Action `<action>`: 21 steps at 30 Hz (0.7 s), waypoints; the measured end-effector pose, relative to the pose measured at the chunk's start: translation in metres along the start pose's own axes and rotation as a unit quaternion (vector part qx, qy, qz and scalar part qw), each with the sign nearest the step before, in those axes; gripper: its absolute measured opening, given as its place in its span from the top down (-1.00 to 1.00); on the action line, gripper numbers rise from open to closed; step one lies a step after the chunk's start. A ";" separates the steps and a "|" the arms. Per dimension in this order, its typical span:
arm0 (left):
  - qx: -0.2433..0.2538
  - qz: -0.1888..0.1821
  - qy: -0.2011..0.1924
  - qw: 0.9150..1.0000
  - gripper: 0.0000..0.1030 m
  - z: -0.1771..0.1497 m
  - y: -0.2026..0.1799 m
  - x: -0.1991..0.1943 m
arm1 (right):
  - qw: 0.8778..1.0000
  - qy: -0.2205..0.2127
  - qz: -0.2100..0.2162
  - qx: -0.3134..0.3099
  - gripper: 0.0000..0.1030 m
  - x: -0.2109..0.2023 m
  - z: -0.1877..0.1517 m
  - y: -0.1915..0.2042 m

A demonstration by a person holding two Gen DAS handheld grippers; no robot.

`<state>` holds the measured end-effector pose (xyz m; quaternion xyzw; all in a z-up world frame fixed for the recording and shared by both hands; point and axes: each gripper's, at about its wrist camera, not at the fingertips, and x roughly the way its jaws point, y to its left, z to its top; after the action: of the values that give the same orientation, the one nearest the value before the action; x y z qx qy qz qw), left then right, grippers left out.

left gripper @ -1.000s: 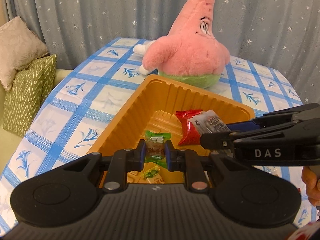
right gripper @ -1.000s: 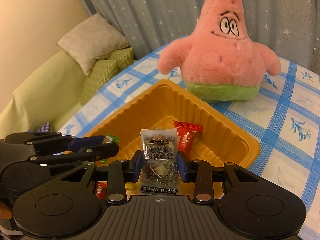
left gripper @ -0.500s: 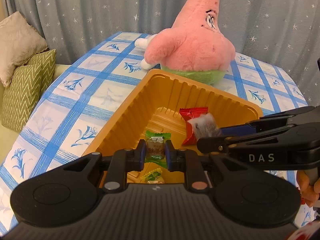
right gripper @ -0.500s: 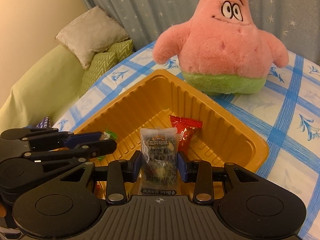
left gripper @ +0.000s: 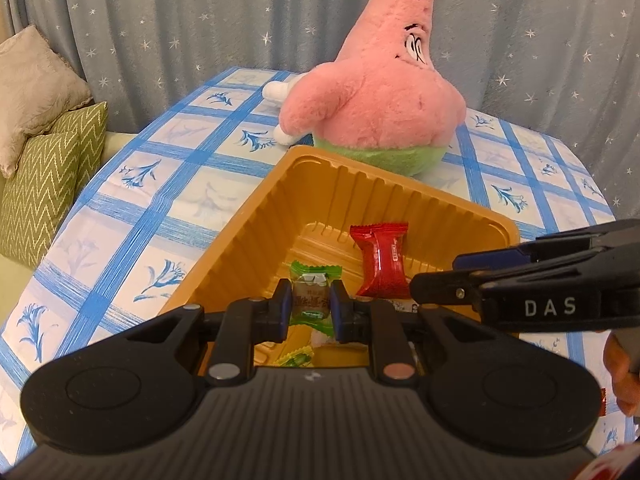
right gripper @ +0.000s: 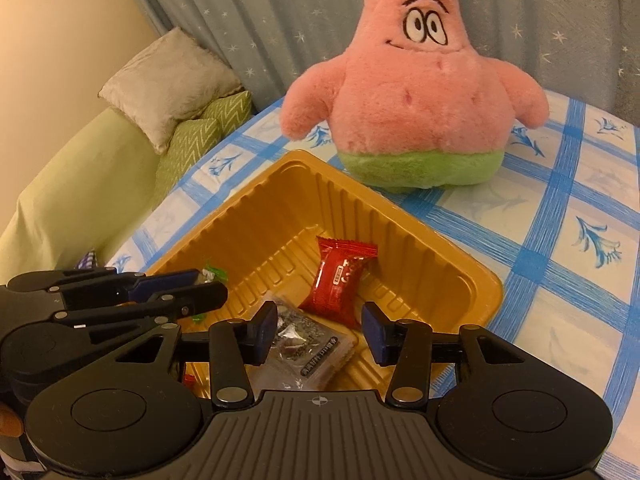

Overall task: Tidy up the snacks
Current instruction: 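Open the right tool to drop the pouch while the left tool drops the green candy, then move both tools back toward the remaining red candies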

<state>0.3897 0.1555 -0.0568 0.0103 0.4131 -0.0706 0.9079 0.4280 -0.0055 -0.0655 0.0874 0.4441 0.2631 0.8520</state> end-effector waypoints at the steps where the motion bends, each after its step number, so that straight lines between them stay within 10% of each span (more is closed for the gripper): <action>1: 0.000 0.000 -0.001 1.000 0.64 0.001 0.000 0.000 | 1.000 0.000 0.000 0.000 0.09 -0.001 0.000 0.000; 21: -0.055 0.012 -0.009 0.998 0.37 -0.028 0.012 -0.059 | 0.999 -0.034 0.009 -0.022 -0.12 -0.046 -0.024 0.015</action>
<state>0.3316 0.1763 -0.0313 -0.0351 0.4082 -0.0374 0.9114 0.3816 -0.0196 -0.0412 0.0817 0.4084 0.2775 0.8658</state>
